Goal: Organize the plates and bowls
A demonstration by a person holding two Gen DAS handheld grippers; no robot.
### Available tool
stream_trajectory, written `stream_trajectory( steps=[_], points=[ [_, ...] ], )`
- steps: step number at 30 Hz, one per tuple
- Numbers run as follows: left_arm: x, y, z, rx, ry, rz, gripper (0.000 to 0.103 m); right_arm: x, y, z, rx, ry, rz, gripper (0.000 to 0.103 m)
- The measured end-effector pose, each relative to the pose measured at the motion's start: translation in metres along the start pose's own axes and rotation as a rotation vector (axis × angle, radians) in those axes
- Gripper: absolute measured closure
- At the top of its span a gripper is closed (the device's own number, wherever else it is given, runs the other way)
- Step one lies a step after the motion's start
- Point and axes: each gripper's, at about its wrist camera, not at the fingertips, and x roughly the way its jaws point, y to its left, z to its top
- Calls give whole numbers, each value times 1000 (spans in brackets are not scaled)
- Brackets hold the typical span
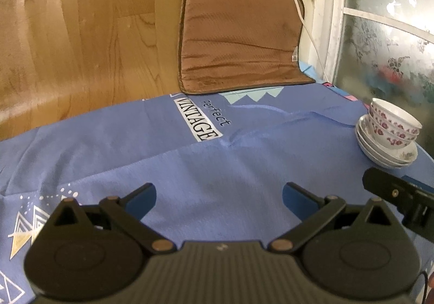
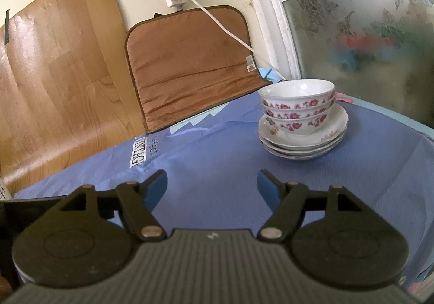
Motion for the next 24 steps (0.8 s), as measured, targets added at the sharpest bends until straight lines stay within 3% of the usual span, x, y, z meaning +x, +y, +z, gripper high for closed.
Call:
stream_trajectory(
  steps=[24],
  points=[
    [0, -4, 1, 44, 7, 35, 0, 0, -7, -1, 20, -2, -8, 27]
  ],
)
